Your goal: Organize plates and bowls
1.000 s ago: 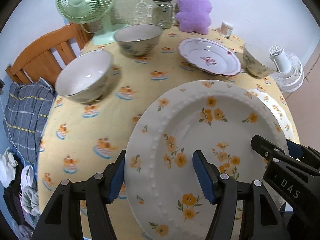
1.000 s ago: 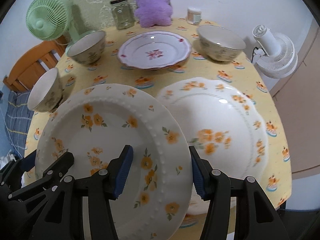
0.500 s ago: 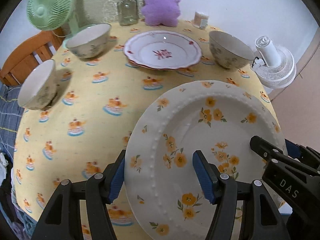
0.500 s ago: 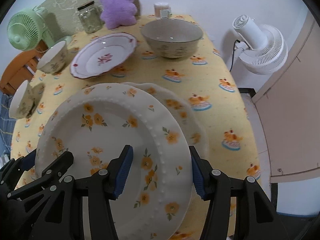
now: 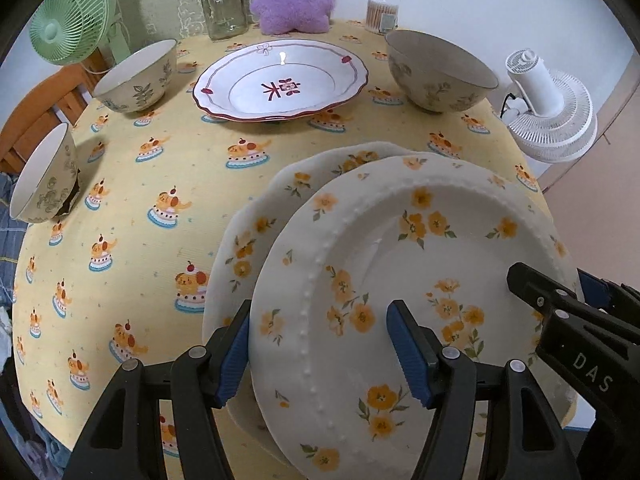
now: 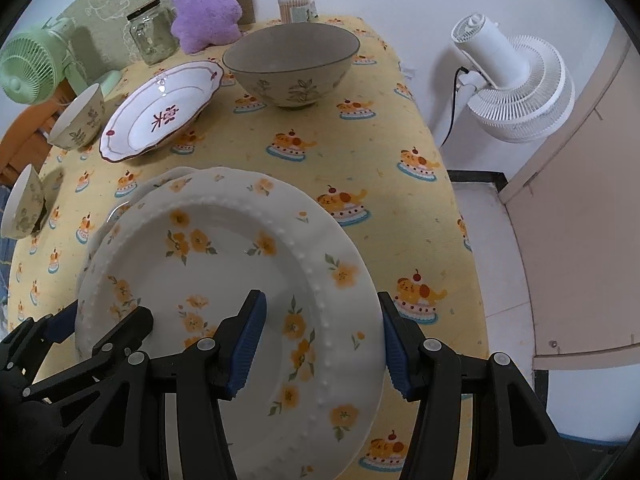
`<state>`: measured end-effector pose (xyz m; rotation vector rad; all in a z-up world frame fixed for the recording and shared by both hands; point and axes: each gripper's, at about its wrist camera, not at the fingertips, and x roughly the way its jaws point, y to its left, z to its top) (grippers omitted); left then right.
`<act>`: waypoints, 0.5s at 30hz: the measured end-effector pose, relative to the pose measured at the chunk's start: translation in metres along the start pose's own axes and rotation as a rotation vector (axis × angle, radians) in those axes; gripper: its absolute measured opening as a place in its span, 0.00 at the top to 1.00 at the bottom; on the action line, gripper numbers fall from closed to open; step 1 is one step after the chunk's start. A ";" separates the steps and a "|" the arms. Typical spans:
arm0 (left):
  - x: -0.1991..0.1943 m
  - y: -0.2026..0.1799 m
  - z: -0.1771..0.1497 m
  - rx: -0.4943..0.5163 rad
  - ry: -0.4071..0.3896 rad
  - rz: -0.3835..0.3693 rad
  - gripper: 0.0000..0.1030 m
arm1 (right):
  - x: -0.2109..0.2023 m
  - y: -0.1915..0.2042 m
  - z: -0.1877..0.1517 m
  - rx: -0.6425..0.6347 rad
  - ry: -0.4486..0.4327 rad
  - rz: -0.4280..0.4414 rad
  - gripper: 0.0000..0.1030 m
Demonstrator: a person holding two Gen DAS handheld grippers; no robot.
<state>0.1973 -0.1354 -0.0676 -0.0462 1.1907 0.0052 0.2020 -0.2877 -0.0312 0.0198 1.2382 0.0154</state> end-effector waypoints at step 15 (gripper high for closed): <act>0.005 -0.013 0.002 0.009 0.012 0.131 0.30 | 0.008 0.000 0.001 -0.021 -0.006 0.034 0.43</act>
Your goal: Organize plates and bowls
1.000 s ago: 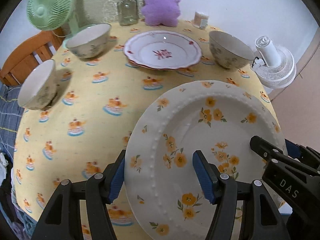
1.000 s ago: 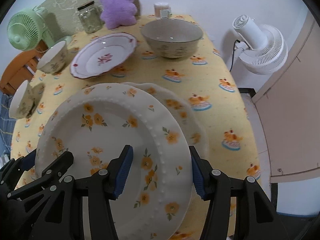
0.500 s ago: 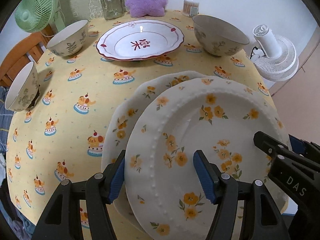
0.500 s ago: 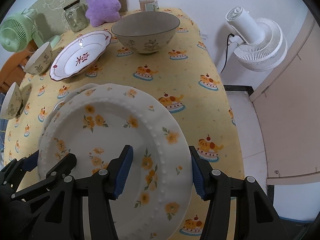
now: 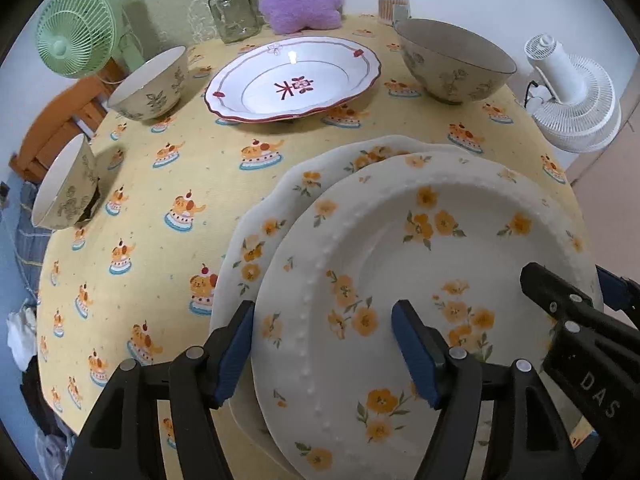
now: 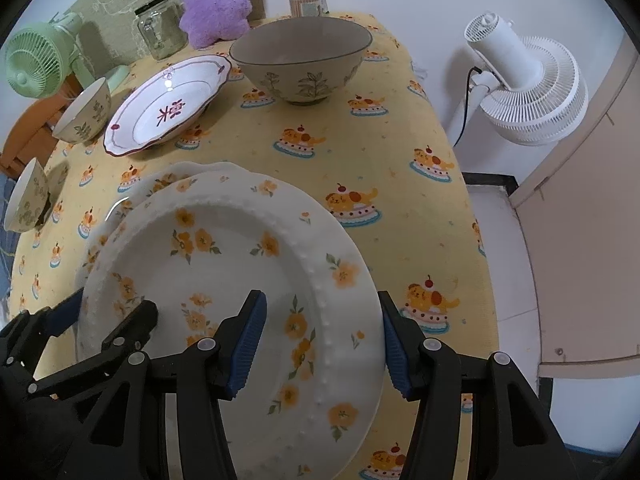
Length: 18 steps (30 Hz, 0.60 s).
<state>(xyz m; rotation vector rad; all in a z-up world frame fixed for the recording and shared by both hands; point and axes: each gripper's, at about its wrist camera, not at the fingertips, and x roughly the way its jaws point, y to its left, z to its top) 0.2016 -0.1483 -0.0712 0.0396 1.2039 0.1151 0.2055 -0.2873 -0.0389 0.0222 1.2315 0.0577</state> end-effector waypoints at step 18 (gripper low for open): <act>-0.013 0.000 -0.005 -0.025 -0.029 0.000 0.31 | -0.022 -0.003 -0.008 -0.039 -0.045 -0.039 0.69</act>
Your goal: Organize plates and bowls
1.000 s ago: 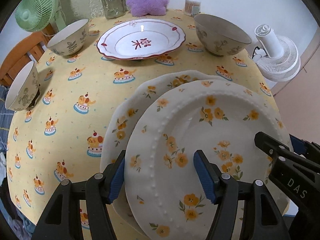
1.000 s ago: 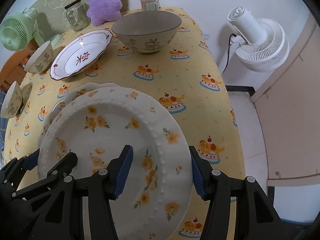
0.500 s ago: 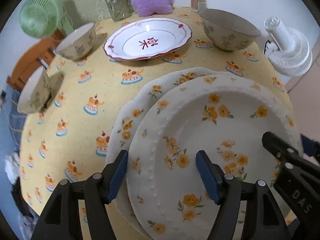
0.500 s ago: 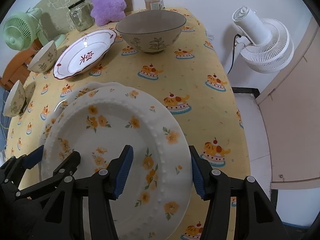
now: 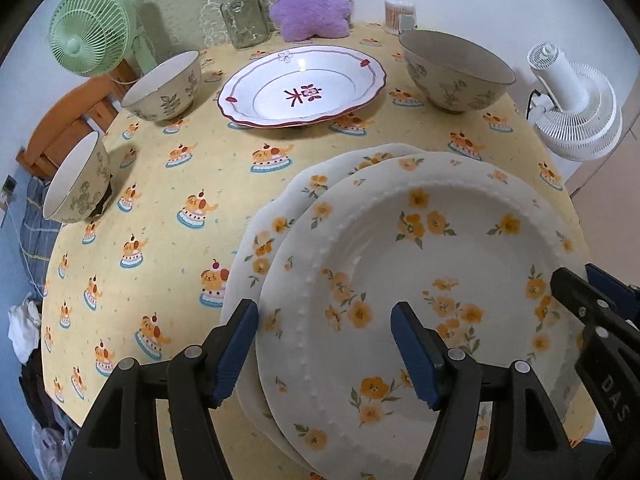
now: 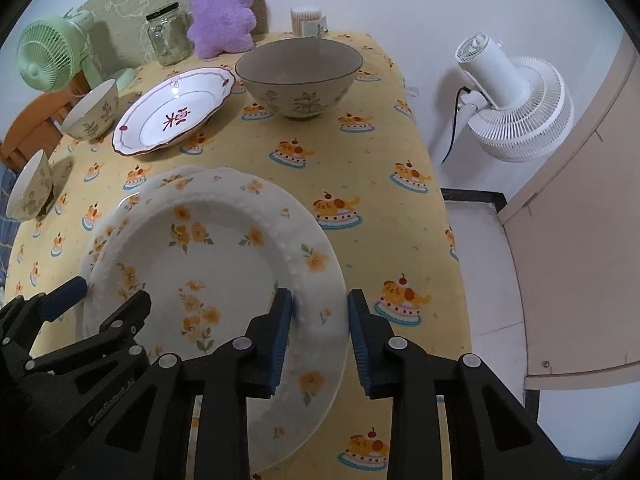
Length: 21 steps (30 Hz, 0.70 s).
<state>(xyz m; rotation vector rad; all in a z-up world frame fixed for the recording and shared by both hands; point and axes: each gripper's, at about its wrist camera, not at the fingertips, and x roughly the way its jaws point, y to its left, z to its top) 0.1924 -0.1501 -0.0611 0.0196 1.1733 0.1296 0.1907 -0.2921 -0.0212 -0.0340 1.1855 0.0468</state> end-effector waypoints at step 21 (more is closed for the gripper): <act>-0.012 0.036 0.004 -0.009 -0.033 -0.091 0.28 | 0.002 0.025 0.013 0.044 -0.010 -0.022 0.63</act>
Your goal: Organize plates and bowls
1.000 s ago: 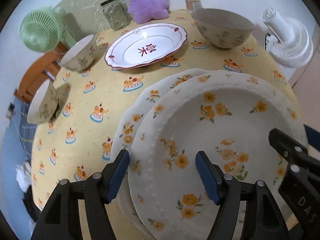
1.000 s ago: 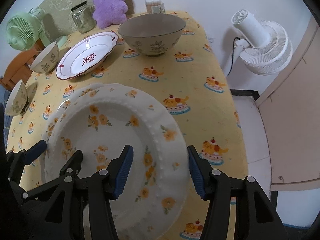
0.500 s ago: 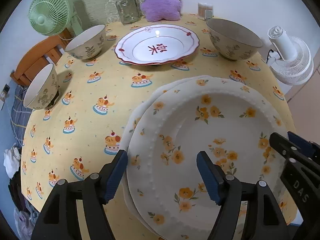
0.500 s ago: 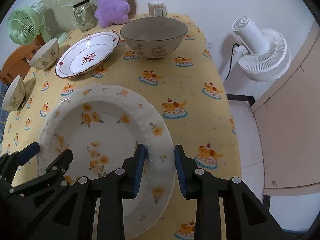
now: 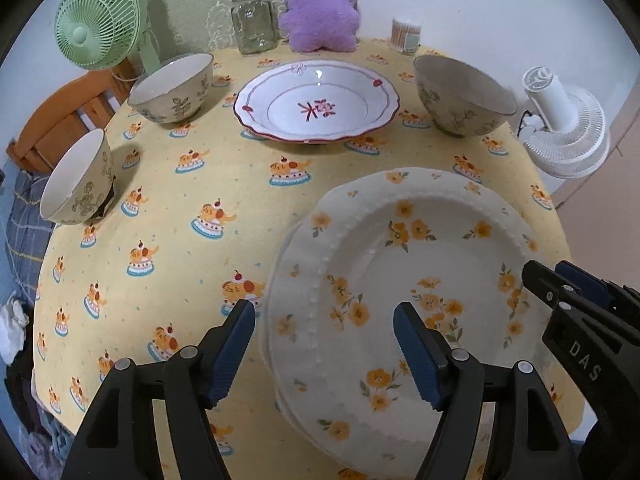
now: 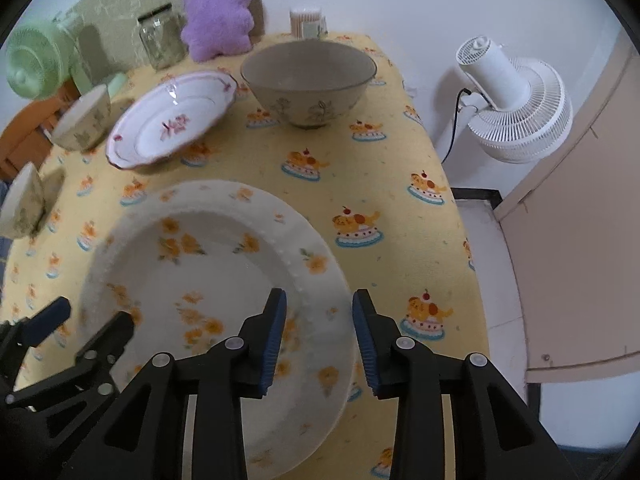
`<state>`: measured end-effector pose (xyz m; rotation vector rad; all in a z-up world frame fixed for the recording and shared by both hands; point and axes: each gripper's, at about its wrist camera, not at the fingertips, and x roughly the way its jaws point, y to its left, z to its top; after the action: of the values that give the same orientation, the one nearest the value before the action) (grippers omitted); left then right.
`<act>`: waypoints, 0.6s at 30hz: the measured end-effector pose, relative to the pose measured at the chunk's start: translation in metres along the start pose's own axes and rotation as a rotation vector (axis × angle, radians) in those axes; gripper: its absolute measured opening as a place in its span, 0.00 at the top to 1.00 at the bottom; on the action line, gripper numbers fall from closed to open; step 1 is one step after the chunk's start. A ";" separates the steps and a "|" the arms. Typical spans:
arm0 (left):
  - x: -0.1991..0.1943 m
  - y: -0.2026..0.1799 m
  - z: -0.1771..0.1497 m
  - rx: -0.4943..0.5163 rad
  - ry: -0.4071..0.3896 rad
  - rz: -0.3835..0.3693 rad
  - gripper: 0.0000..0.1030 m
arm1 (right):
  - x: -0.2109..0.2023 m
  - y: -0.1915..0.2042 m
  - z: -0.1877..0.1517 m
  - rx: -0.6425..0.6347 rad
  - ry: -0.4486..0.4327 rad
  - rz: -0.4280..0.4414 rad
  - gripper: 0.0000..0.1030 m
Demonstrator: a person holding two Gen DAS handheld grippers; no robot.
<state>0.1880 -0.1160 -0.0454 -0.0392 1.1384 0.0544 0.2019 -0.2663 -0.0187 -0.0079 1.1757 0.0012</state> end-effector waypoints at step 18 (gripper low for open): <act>-0.041 0.081 0.045 0.045 -0.114 -0.080 0.23 | -0.062 0.091 0.017 0.182 -0.157 0.049 0.39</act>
<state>0.2065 -0.0331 0.0105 -0.0406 1.0231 -0.0396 0.1933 -0.1753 0.0445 0.1786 1.0153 -0.0614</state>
